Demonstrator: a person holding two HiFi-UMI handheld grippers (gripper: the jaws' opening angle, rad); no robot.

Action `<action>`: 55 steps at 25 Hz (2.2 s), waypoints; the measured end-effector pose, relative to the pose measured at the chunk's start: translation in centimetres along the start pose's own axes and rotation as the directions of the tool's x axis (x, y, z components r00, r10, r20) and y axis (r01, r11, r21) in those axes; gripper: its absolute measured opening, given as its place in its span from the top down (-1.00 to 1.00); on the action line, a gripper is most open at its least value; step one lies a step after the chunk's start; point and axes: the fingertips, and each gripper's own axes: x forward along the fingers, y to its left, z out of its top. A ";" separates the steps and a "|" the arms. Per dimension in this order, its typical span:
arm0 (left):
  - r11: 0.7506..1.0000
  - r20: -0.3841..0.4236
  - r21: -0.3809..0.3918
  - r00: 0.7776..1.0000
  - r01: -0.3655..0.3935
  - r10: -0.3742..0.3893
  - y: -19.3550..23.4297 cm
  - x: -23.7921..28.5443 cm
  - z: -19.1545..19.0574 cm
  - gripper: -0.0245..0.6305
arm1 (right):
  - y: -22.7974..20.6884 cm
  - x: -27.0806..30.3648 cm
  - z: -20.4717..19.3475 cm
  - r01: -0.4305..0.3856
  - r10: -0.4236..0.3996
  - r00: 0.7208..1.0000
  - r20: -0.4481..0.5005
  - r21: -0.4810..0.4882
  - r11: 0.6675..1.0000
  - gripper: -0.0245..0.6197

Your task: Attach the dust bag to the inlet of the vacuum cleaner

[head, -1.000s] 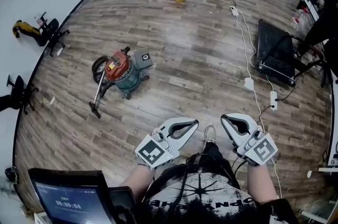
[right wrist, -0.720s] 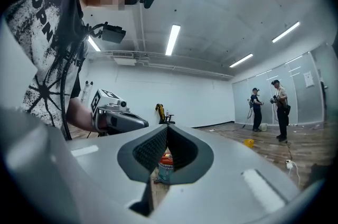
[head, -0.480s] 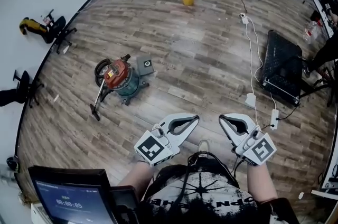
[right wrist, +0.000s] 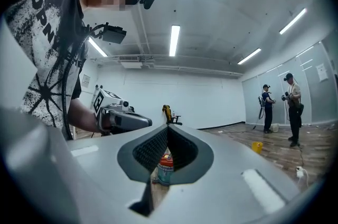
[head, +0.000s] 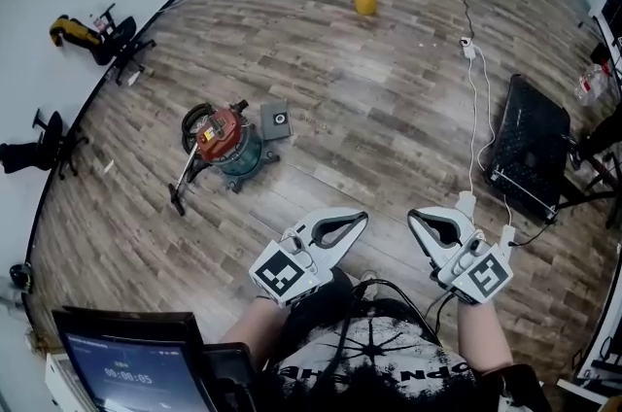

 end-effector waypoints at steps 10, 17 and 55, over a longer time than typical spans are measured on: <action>0.997 -0.007 -0.072 1.000 0.023 -0.024 10.1 2.4 -2.0 0.93 | -7.0 8.6 -0.2 -0.007 0.007 1.000 -0.021 -0.013 1.000 0.90; 0.998 0.015 -0.039 0.999 0.043 -0.043 22.3 3.5 0.2 0.93 | -13.6 18.1 0.6 0.016 -0.018 0.999 -0.034 -0.050 0.999 0.90; 0.985 -0.045 0.031 0.984 -0.169 0.170 50.9 27.5 4.6 0.93 | -50.6 30.5 1.2 -0.177 0.179 0.983 0.041 -0.046 0.983 0.90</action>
